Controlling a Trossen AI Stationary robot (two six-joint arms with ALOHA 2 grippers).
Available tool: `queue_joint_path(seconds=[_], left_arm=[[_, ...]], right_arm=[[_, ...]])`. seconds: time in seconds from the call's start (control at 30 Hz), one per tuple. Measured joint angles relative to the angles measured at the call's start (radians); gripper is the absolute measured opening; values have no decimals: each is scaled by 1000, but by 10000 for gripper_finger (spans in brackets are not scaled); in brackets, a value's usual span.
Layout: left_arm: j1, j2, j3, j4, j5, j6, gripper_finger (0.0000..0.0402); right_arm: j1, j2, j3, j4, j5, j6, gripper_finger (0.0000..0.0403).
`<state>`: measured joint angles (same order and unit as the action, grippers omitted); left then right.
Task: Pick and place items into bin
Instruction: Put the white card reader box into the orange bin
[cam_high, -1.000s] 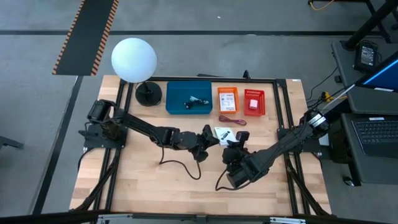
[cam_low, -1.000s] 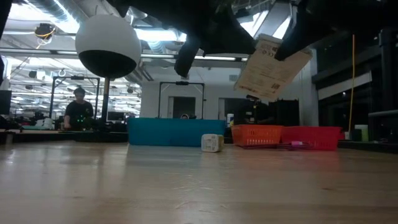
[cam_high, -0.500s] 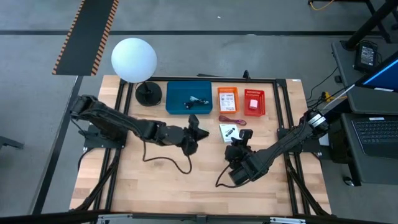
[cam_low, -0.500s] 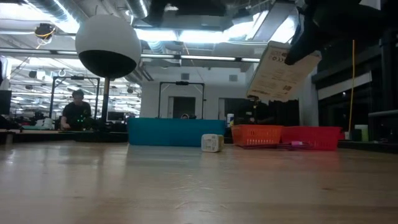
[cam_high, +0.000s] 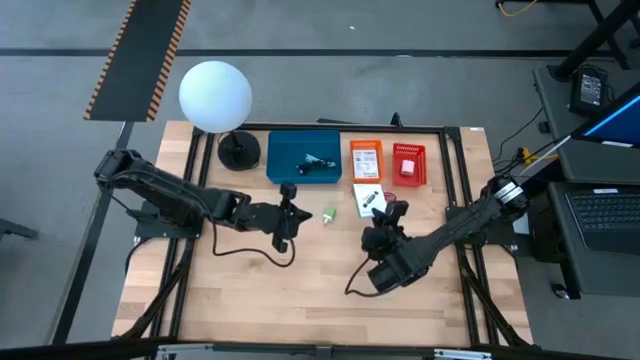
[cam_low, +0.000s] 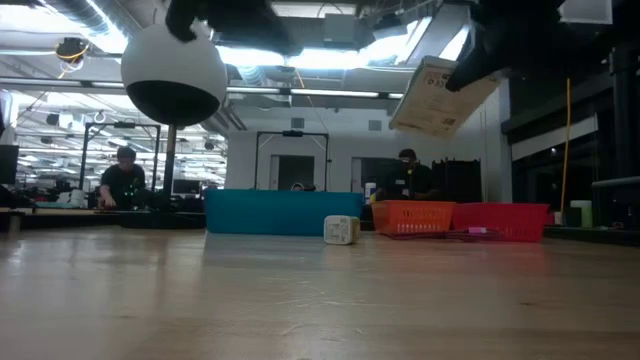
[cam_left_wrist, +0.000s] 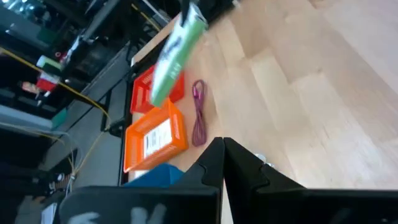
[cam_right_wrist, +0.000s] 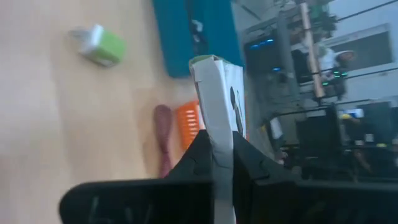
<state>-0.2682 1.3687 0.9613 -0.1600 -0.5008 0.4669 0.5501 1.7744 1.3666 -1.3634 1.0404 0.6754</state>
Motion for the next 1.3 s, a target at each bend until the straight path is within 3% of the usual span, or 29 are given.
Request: queue_joint_path(seconds=[0.23, 0.5, 0.9, 1.1, 1.3], left_arm=[[1, -59, -144, 120, 26, -13, 3], [22, -199, -231, 148, 50, -58, 3], [23, -272, -301, 145, 65, -91, 3], [23, -272, -302, 149, 64, -89, 3], [24, -272, -302, 149, 47, -87, 3]], right_arm=[[-56, 0, 0, -64, 45, -31, 6], [-135, -1, 0, -63, 97, -84, 6], [-257, -5, -53, 188, 83, -368, 6], [-310, -72, -148, 225, 78, -394, 6], [-368, -206, -253, 484, -69, -597, 6]])
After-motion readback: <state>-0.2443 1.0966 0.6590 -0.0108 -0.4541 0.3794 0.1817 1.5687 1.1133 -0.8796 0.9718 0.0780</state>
